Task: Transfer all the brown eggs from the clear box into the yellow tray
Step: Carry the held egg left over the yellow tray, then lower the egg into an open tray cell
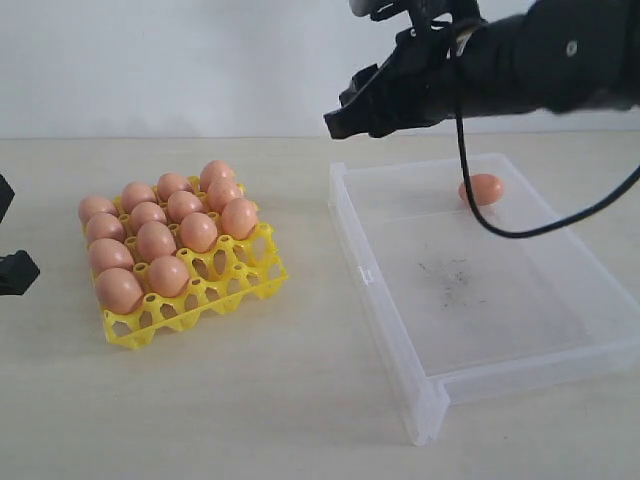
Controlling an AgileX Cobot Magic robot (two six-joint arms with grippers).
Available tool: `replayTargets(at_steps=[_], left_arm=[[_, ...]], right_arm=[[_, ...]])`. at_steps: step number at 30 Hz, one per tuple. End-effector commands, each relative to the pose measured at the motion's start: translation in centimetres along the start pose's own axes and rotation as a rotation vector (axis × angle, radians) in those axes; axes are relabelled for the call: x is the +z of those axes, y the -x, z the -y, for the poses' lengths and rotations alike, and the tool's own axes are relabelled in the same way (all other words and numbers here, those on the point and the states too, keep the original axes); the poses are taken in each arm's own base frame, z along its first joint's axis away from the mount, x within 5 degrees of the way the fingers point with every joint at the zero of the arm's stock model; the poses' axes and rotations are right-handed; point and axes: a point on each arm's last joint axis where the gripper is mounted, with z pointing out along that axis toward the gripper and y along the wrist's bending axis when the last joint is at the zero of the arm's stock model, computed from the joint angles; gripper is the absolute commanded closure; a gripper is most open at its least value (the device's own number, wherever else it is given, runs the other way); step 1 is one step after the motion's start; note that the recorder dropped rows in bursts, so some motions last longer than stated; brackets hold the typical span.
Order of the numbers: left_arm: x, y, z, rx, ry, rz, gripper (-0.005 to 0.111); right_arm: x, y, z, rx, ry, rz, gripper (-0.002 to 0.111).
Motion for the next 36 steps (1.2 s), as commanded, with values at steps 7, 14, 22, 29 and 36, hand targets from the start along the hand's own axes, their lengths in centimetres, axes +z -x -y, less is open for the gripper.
replayTargets(at_steps=[7,14,22,29,36], left_arm=[[-0.2,0.1,0.0,0.004,0.002,0.011,0.103],[-0.2,0.1,0.0,0.004,0.002,0.011,0.103],[-0.2,0.1,0.0,0.004,0.002,0.011,0.103],[-0.2,0.1,0.0,0.003,0.004,0.012,0.103],[-0.2,0.1,0.0,0.017,0.004,0.012,0.103]], right_arm=[[0.2,-4.5,-4.8,-0.065,0.182,0.449,0.109],[4.5,-6.9,-7.2,0.108,0.442,0.556,0.109],[10.1,-8.1,-9.7,-0.007,0.684,0.5,0.109],[14.9,-11.8,-8.8,0.267,0.746,0.46,0.109],[15.8,-13.4,-8.8,0.262,0.751,0.426,0.109]])
